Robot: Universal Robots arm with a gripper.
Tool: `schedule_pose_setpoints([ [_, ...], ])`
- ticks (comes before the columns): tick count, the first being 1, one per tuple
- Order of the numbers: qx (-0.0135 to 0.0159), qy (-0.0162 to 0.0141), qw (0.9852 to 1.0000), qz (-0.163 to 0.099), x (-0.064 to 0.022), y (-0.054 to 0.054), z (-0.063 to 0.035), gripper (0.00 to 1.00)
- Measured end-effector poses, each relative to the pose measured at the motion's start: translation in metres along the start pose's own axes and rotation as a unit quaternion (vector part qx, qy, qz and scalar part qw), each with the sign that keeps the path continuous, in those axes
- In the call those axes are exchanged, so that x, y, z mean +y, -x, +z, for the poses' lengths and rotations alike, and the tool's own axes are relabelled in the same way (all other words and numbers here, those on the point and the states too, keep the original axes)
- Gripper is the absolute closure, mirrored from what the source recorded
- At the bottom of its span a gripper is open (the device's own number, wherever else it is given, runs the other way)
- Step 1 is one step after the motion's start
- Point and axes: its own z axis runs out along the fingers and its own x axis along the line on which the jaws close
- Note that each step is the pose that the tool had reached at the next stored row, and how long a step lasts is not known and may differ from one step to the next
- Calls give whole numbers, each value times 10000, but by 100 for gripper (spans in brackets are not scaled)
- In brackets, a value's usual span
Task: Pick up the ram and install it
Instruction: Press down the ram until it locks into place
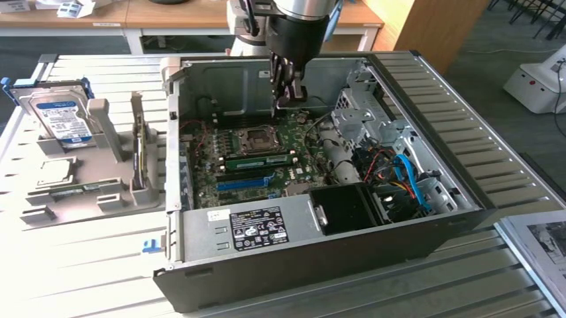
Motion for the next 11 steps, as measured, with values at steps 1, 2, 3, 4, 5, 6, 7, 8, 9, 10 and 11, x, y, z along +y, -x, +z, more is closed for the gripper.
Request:
schedule_pose_setpoints([
  [1, 0, 0, 10000, 0, 0, 0, 0, 90],
  [2, 0, 0, 10000, 0, 0, 0, 0, 90],
  [3, 0, 0, 10000, 0, 0, 0, 0, 90],
  [4, 0, 0, 10000, 0, 0, 0, 0, 90],
  [5, 0, 0, 10000, 0, 0, 0, 0, 90],
  [6, 0, 0, 10000, 1, -1, 0, 0, 90],
  [7, 0, 0, 10000, 1, -2, 0, 0, 90],
  [8, 0, 0, 10000, 0, -5, 0, 0, 90],
  [9, 0, 0, 10000, 0, -10, 0, -1, 90],
  [10, 1, 0, 10000, 0, -18, 0, -1, 90],
  [11, 0, 0, 10000, 0, -26, 0, -2, 90],
])
